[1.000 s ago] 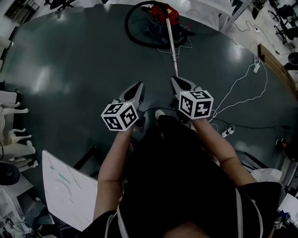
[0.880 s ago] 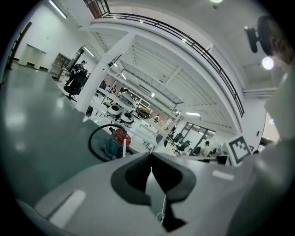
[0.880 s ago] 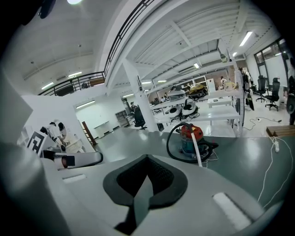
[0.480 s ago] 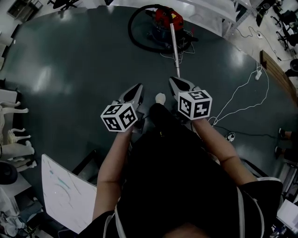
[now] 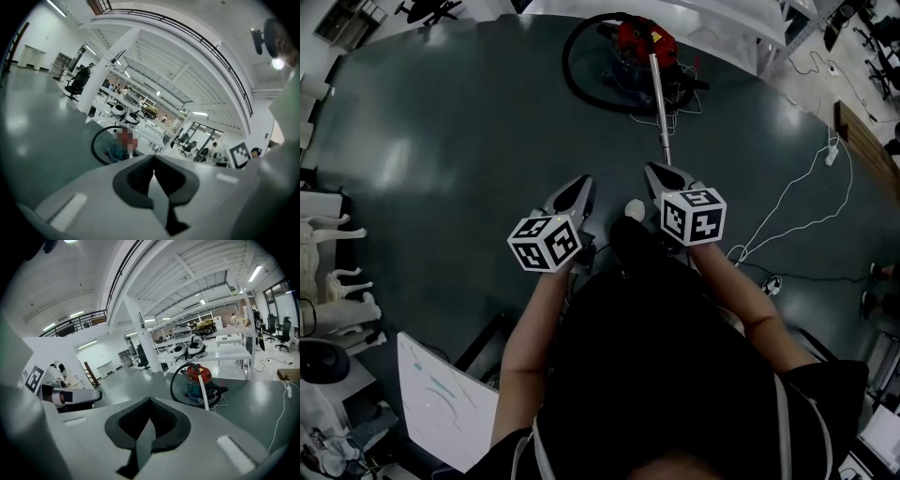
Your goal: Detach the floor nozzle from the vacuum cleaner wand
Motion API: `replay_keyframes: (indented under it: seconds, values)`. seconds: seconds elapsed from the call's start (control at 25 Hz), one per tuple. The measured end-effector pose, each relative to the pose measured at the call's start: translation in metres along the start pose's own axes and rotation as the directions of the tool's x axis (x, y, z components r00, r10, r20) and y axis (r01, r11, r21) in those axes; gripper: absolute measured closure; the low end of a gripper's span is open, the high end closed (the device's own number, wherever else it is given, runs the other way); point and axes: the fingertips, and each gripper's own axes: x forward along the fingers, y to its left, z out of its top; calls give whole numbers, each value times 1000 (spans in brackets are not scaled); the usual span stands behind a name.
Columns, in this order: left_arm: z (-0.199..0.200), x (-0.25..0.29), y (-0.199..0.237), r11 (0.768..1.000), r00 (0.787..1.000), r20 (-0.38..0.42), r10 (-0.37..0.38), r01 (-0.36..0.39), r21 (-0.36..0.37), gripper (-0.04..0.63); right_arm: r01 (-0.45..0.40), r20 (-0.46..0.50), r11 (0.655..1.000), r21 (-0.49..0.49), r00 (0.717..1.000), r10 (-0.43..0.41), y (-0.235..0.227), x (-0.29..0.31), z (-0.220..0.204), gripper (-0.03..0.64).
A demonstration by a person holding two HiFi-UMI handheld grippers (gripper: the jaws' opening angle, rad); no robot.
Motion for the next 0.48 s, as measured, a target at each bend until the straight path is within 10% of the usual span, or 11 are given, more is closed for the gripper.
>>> replay_keyframes:
  seconds: [0.48]
  values:
    - [49,101,43,1000,996,-88,14,-16,-23,586,43,-55,998,41,998,-41,-62,77,51,621]
